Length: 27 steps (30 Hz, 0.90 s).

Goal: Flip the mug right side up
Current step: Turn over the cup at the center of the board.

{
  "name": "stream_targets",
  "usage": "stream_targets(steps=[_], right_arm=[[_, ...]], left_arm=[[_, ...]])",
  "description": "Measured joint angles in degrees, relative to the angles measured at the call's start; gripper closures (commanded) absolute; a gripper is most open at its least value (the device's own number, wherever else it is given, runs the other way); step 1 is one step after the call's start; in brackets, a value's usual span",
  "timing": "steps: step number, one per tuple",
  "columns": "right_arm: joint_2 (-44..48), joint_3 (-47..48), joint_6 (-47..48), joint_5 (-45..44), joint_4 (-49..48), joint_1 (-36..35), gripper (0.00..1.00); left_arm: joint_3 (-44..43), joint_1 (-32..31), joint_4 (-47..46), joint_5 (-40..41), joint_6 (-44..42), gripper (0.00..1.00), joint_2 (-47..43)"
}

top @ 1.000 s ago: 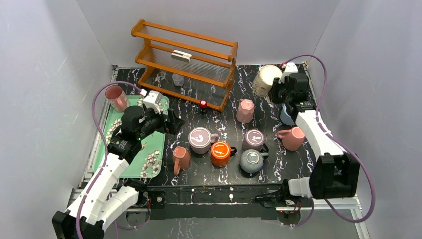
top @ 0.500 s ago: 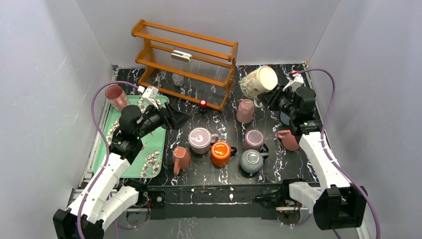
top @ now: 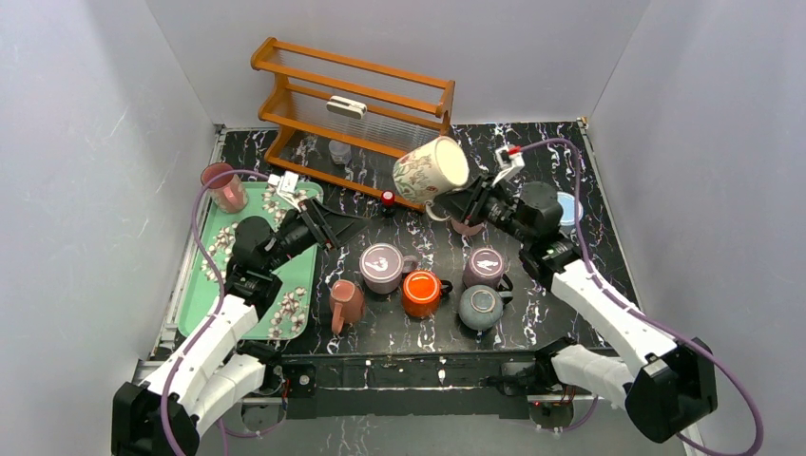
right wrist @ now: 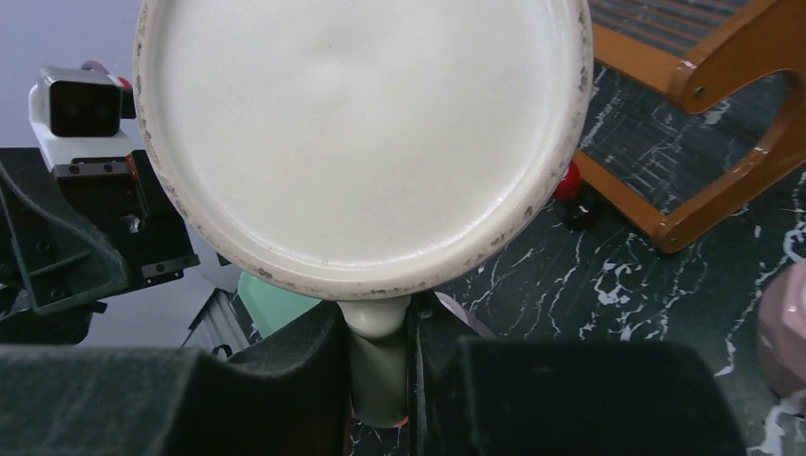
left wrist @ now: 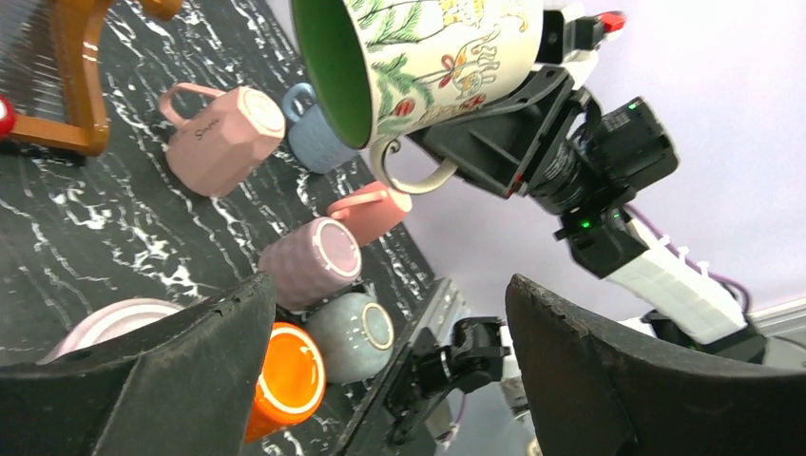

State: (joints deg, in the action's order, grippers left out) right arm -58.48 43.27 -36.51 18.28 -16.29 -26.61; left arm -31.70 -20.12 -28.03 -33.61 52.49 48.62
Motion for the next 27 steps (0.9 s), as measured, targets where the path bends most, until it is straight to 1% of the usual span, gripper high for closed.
stream_targets(steps=[5, 10, 13, 23, 27], right_arm=[[-4.17, 1.07, -0.94, -1.92, -2.97, -5.55, 0.99], [-8.33, 3.98, -1.03, -4.31, -4.42, -10.49, 0.99], [-10.16, 6.38, -0.94, -5.29, -5.46, -13.16, 0.99], [-14.14, 14.73, -1.05, -6.34, -11.19, -19.28, 0.99], [-14.69, 16.68, -1.55, -6.03, -13.4, -20.98, 0.99]], left_arm=[[3.17, 0.0, -8.28, 0.04, 6.1, 0.17, 1.99], [4.07, 0.0, -12.79, 0.09, 10.32, 0.2, 4.17], [4.13, 0.0, -15.04, 0.2, 12.04, 0.2, 4.22], [5.09, 0.0, -22.71, 3.04, 18.51, 0.19, 3.76], [5.11, -0.02, -27.45, 4.92, 21.11, 0.21, 3.45]])
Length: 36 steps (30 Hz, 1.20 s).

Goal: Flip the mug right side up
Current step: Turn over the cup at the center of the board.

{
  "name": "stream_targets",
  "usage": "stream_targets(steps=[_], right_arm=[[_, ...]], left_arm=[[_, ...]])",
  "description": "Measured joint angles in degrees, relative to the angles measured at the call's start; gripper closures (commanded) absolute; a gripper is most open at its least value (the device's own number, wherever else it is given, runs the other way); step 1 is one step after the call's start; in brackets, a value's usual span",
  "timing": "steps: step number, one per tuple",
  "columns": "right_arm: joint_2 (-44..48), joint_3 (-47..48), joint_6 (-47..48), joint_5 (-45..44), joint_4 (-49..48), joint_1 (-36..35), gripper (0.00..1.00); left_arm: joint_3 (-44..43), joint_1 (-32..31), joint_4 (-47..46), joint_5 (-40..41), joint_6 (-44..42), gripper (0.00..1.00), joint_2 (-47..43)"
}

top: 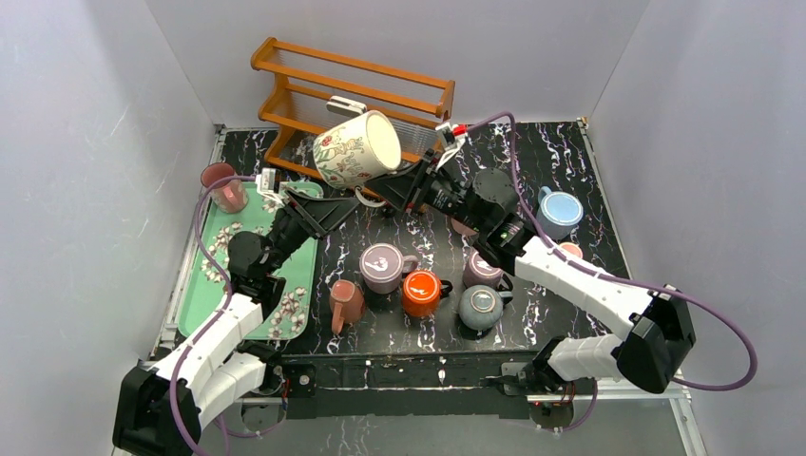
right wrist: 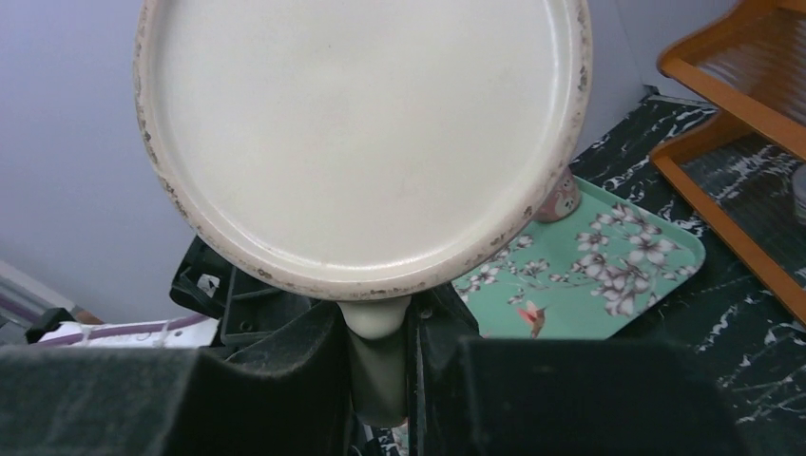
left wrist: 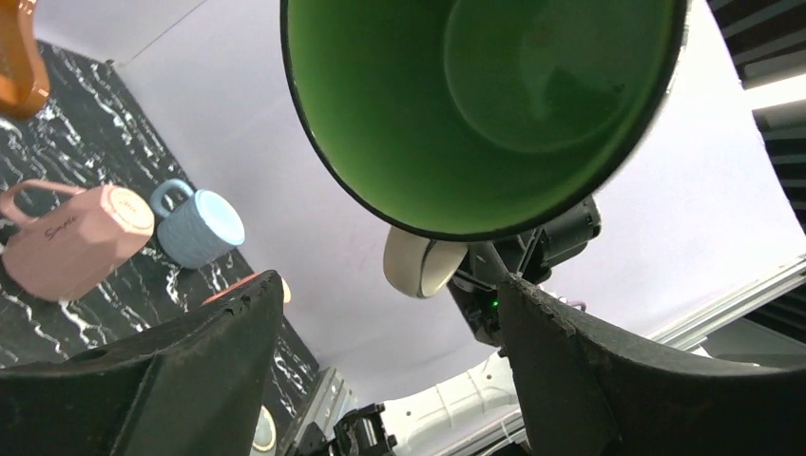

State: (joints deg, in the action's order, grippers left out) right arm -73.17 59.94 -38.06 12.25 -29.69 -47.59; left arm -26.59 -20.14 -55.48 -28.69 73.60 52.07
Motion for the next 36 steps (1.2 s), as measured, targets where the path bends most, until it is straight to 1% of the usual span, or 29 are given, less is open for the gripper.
stream_targets(steps=[5, 9, 14, 16, 19, 22, 29, 34, 36], right_arm=[[-1.11, 0.39, -2.4, 1.64, -3.89, -1.31, 0.99], [-2.54, 0.39, -4.2, 3.06, -5.31, -2.05, 0.99], [-3.39, 0.39, -6.64, 3.72, -7.69, -2.54, 0.99], [-3.39, 0.39, -7.26, 4.07, -8.85, -2.62, 0.99], [-3.39, 0.39, -8.17, 4.39, -10.54, -2.78, 0.99], [-3.39, 0.39, -8.81, 4.37, -11.96, -2.8, 0.99], [-3.5, 0.39, -10.25, 4.26, -12.92, -2.8, 0.99], [-4.09, 0.39, -11.3, 4.42, -13.97, -2.78, 0.99], [-4.28, 0.39, -11.52, 4.39, -14.23, -2.78, 0.99]], left_arm=[[-0.02, -0.09, -5.6, 1.14, 2.08, 0.26, 0.26], [-0.02, -0.24, -9.86, 1.7, 3.52, 0.36, 0.83], [0.0, -0.46, -14.91, 2.4, 5.46, 0.42, 1.84], [0.0, -0.61, -16.61, 2.8, 6.14, 0.47, 2.19], [0.02, -0.7, -19.39, 3.39, 7.43, 0.59, 3.02], [0.02, -0.85, -21.88, 3.96, 8.35, 0.65, 3.91], [0.02, -0.98, -25.18, 4.31, 9.14, 0.64, 5.79], [0.31, -1.05, -26.32, 5.09, 9.33, 0.64, 6.1], [0.33, -1.05, -26.69, 5.44, 9.38, 0.62, 6.38]])
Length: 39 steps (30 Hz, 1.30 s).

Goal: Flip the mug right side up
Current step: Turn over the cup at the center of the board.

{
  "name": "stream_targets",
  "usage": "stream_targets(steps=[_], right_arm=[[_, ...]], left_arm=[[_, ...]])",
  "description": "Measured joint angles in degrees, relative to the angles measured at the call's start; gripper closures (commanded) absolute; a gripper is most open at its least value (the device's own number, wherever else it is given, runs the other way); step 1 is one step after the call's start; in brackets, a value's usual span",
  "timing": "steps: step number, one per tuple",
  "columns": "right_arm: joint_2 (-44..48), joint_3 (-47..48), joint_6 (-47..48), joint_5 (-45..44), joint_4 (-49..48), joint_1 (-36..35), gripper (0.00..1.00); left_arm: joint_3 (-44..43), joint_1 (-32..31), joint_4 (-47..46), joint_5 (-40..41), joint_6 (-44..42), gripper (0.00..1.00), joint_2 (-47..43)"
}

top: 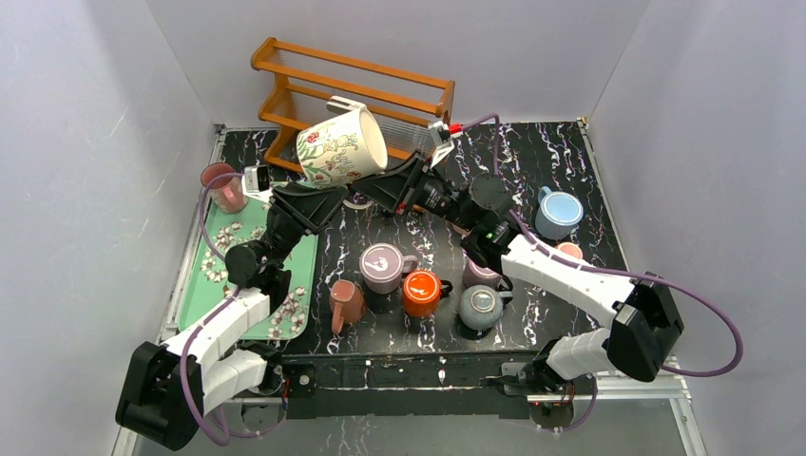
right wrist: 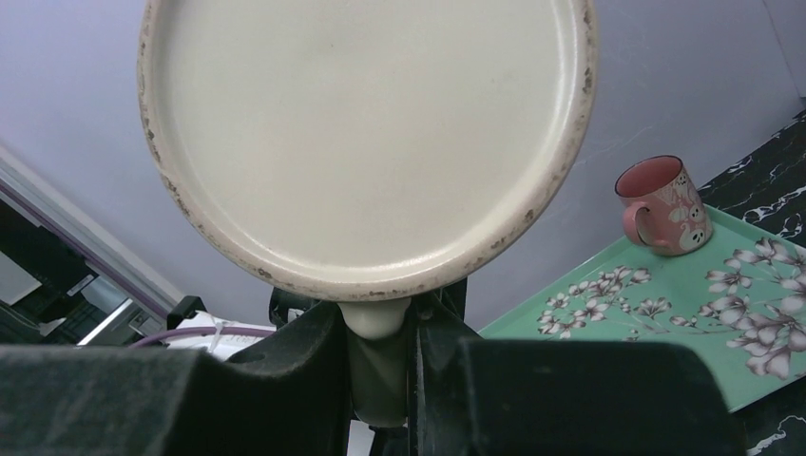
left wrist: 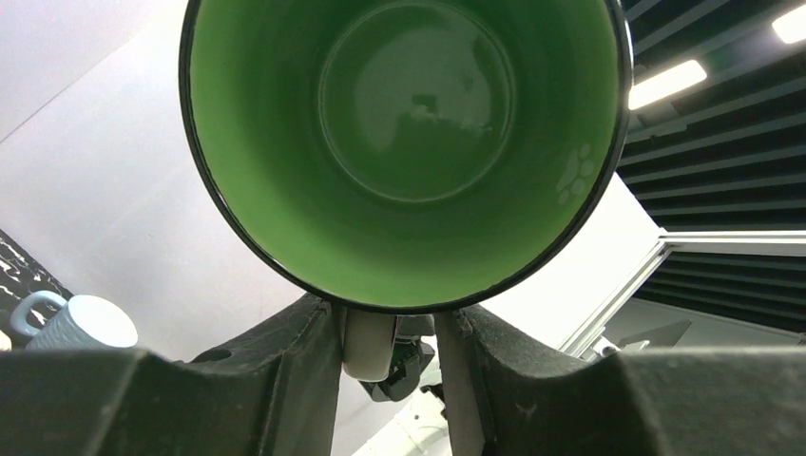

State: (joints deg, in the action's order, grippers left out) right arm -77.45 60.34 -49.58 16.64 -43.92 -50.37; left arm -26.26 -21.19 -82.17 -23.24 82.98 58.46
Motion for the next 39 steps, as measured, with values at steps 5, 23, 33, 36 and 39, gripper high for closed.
stream_targets(steps=[5, 23, 33, 36, 39], right_arm=[[-1.05, 0.0, -1.2, -0.04, -1.29, 0.0, 0.99], [0.35, -0.68, -0.63, -3.28, 1.33, -0.79, 0.72], [7.3, -3.13, 6.78, -7.15, 7.32, -1.36, 0.24], [8.44, -3.15, 7.72, -7.56, 7.21, -1.36, 0.09], [9.64, -3.19, 8.2, -7.58, 7.04, -1.36, 0.01]], left_arm=[[0.0, 0.0, -0.66, 0.55, 0.79, 0.59, 0.74], [0.68, -0.55, -0.46, 1.75, -3.02, 1.0, 0.46], [4.5, -0.98, 1.36, 7.96, -9.03, 1.0, -3.72], [5.88, -0.68, 2.05, 11.3, -11.26, 1.0, -4.48], [6.97, -0.33, 3.65, 13.55, -13.46, 1.0, -4.55]])
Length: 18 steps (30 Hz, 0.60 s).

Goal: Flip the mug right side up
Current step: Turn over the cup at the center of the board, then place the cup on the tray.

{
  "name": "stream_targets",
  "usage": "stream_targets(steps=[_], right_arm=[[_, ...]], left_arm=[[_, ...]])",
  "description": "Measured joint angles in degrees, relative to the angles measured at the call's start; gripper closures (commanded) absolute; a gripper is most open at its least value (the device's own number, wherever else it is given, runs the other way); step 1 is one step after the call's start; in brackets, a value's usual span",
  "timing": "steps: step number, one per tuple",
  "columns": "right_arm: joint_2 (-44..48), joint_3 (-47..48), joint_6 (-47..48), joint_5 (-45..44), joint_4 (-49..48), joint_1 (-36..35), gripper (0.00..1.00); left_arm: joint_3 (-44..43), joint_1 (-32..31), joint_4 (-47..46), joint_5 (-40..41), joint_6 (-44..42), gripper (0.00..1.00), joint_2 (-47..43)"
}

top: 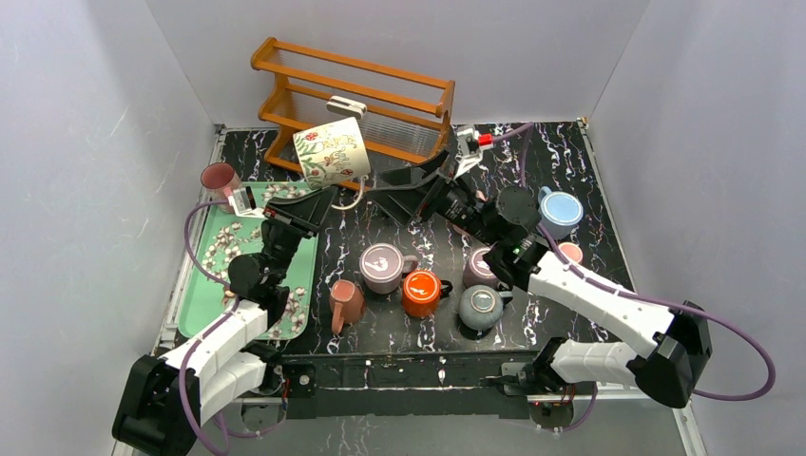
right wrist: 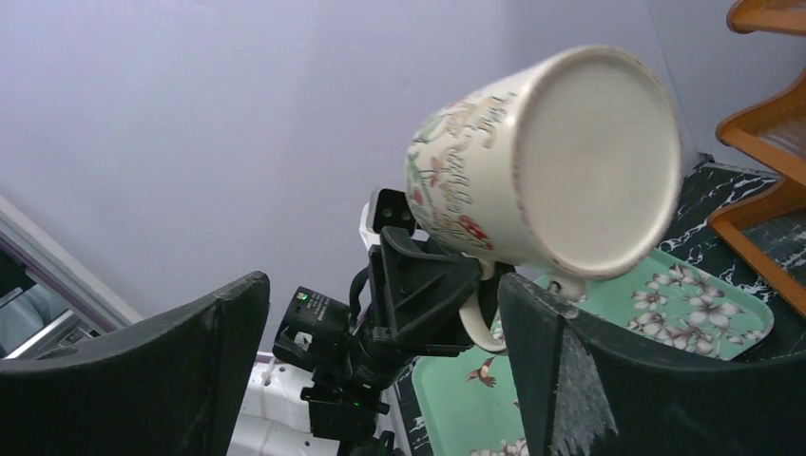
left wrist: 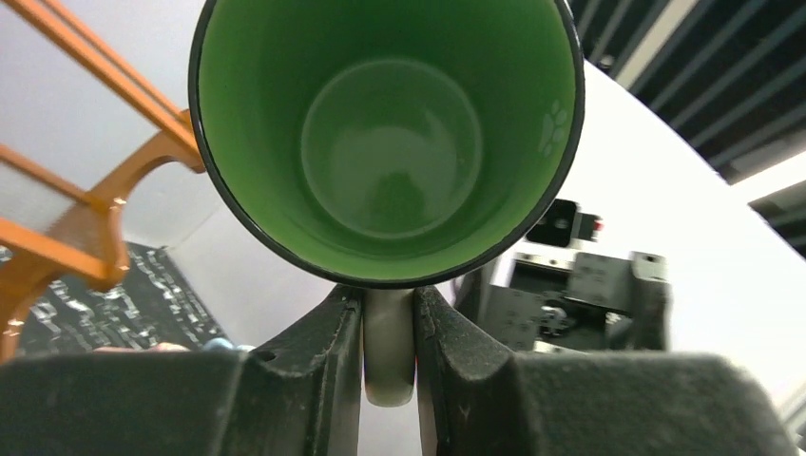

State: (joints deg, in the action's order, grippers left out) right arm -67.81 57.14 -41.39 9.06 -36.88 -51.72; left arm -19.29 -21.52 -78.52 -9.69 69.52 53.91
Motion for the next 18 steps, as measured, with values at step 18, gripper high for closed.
stream_targets(steps=[18], right_arm=[[16.37, -6.43, 7.74, -6.14, 14.19, 0.0, 0.01]], left_arm=[[0.13, 0.04, 19.3, 4.96, -19.39, 1.0, -3.93]])
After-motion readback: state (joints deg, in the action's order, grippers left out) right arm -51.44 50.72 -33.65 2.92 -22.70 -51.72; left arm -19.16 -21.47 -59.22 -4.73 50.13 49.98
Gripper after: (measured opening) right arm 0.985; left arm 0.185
